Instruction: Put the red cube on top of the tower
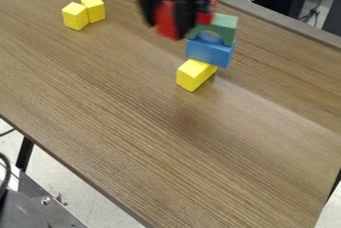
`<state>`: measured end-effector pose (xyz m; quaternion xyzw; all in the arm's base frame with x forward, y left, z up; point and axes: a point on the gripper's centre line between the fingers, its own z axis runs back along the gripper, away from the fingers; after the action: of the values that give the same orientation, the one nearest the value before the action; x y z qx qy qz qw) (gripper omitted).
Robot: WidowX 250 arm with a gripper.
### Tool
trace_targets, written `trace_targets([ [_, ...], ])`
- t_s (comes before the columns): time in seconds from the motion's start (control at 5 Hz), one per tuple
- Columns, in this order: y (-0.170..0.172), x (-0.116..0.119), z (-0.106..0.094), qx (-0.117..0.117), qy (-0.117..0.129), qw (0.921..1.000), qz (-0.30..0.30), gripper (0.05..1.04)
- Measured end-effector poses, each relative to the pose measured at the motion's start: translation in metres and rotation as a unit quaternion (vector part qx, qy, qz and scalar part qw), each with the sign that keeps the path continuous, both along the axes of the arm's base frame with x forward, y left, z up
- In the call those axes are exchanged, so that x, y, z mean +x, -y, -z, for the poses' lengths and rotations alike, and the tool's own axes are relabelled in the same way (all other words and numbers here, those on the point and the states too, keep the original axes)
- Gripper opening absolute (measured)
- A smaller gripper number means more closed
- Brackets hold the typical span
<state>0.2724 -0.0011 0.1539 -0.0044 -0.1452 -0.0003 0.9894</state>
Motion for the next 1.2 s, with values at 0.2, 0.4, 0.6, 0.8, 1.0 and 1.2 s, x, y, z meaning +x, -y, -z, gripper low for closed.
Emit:
trace_targets([
  [0.2,0.016,0.018,-0.025,0.008,0.053,0.9964,-0.066,0.580],
  [0.4,0.029,0.033,-0.039,-0.002,0.043,0.9844,-0.170,0.580],
  [0.6,0.039,0.038,-0.052,-0.043,0.039,0.9590,-0.277,0.580],
  [0.8,0.044,0.034,-0.045,-0.080,0.001,0.9167,-0.391,0.580],
  [1.0,0.043,0.035,-0.037,-0.096,-0.020,0.8575,-0.505,0.580],
  [1.2,0.044,0.038,-0.030,-0.120,-0.034,0.8089,-0.575,0.580],
])
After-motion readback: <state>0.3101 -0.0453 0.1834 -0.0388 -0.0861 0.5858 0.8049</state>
